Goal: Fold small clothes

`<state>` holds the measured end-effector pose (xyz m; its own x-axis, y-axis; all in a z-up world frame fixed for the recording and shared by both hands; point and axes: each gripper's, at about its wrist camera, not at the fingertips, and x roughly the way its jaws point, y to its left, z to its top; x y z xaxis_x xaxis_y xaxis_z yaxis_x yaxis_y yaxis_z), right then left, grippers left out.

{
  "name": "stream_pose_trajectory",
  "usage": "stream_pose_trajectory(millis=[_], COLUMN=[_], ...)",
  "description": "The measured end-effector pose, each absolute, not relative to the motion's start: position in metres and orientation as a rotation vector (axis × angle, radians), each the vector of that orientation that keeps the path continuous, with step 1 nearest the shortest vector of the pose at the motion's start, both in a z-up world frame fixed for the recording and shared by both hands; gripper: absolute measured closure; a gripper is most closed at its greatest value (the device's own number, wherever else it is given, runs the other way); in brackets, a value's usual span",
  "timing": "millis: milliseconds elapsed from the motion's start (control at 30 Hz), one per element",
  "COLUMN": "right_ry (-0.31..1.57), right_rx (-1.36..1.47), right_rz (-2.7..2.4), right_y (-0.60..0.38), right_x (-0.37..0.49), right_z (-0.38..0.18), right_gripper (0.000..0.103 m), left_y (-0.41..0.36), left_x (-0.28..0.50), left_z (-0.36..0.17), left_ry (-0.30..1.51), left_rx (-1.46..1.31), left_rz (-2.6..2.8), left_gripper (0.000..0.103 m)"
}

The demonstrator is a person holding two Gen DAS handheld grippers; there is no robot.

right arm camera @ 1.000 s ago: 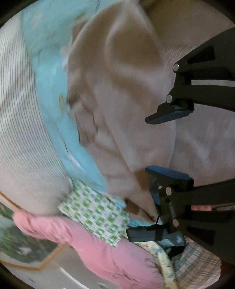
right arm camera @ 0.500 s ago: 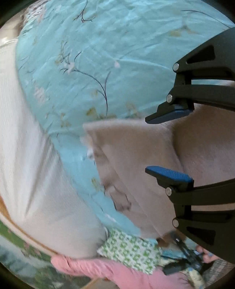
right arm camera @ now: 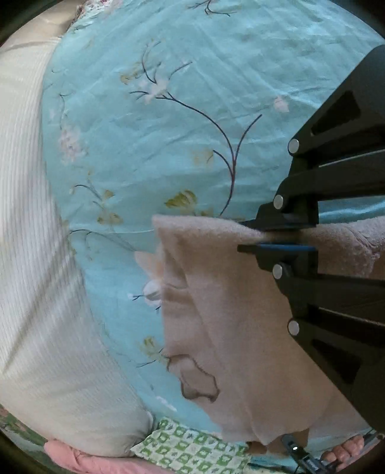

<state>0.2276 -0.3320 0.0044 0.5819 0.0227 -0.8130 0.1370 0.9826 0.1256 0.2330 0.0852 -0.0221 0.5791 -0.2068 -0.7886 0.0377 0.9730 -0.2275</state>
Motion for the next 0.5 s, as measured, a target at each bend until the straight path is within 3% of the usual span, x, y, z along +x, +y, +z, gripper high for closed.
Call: stream_pose_trajectory(millis=[100, 167, 233, 500], right_ry=[0.955, 0.943, 0.903, 0.866], right_rx=[0.178, 0.205, 0.229, 0.258], right_rz=[-0.078, -0.113, -0.122, 0.055], right_y=[-0.331, -0.333, -0.332, -0.28], right_x=[0.227, 0.22, 0.208, 0.16], right_z=[-0.003, 0.004, 0.016, 0.036], right_gripper=[0.091, 0.069, 0.054, 0.053], left_y=[0.093, 0.104, 0.112, 0.165], left_x=[0.238, 0.228, 0.217, 0.174], left_z=[-0.042, -0.038, -0.031, 0.002], left_ry=[1.008, 0.997, 0.98, 0.894], left_rx=[-0.205, -0.244, -0.238, -0.238], left_rz=[-0.103, -0.114, -0.082, 0.044], left_gripper=[0.082, 0.075, 0.061, 0.057])
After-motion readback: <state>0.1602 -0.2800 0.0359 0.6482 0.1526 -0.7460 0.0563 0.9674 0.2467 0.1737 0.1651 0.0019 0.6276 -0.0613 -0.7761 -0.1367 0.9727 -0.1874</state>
